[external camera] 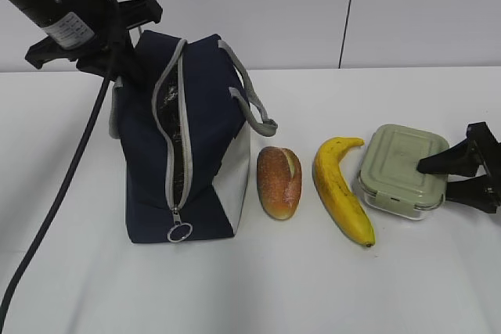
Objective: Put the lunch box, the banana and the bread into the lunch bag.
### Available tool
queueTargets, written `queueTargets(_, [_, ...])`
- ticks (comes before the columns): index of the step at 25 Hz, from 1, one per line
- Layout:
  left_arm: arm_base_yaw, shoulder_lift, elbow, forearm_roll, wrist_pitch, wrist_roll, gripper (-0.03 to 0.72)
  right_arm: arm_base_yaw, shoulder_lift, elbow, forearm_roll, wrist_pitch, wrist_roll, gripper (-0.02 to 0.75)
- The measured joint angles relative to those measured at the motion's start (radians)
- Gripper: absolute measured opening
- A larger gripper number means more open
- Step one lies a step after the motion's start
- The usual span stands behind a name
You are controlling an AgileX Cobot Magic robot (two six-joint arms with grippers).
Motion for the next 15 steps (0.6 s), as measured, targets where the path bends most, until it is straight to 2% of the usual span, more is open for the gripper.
queueTargets(7, [0.0, 0.0, 0.0, 0.0, 0.002, 0.0, 0.003, 0.0, -0.011, 0.0, 0.008, 0.019, -0.046, 0.403])
queueTargets(15, [0.0, 0.0, 0.0, 0.0, 0.003, 0.0, 0.003, 0.0, -0.086, -0.01, 0.109, 0.129, -0.053, 0.403])
